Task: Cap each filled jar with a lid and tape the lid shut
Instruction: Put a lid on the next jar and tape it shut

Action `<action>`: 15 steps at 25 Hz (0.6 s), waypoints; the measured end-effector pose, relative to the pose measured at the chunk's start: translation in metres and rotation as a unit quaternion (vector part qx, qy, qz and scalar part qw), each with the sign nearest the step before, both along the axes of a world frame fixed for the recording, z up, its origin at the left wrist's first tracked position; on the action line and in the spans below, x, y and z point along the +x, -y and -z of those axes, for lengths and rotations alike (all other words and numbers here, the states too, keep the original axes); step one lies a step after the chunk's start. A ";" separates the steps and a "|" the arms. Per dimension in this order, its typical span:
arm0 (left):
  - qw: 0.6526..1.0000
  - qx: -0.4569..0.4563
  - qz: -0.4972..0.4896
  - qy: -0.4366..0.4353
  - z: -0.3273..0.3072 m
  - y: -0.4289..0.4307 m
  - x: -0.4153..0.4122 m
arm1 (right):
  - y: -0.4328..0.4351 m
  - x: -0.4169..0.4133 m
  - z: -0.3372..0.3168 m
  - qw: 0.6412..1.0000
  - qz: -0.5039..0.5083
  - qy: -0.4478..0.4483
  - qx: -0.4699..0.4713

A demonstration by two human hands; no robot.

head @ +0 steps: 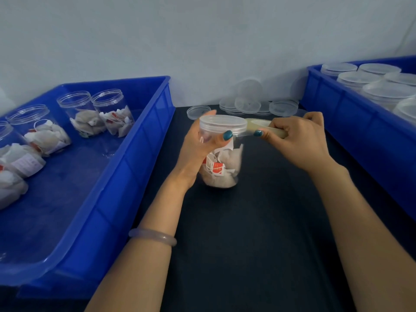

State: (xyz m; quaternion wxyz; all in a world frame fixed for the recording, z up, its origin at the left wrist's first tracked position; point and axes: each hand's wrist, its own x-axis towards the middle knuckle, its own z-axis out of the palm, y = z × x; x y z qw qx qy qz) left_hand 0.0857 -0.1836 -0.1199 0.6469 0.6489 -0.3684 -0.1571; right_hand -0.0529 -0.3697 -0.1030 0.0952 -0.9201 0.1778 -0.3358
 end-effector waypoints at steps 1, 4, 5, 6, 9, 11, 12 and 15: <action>1.000 -0.002 0.003 -0.008 -0.002 -0.001 -0.002 | 0.000 0.000 0.000 1.000 0.006 0.001 0.007; 0.999 0.006 0.023 -0.033 -0.005 -0.001 -0.008 | -0.001 0.002 0.001 0.999 0.004 -0.001 0.038; 0.999 0.007 0.032 -0.043 -0.005 -0.001 -0.008 | -0.003 0.004 0.001 0.998 -0.004 -0.003 0.055; 0.998 0.007 0.043 -0.053 -0.003 -0.002 -0.008 | -0.003 0.005 0.001 0.997 -0.017 -0.005 0.077; 0.991 0.014 0.092 -0.094 0.004 -0.003 -0.007 | 0.000 0.004 0.001 0.982 -0.086 -0.017 0.166; 0.987 0.026 0.118 -0.103 0.007 -0.004 -0.007 | 0.001 0.001 0.001 0.971 -0.136 -0.027 0.194; 0.987 0.034 0.121 -0.097 0.008 -0.004 -0.007 | -0.001 0.001 0.000 0.969 -0.150 -0.024 0.194; 0.996 0.029 0.066 -0.052 0.003 -0.002 -0.005 | -0.005 0.003 0.000 0.976 -0.131 -0.006 0.172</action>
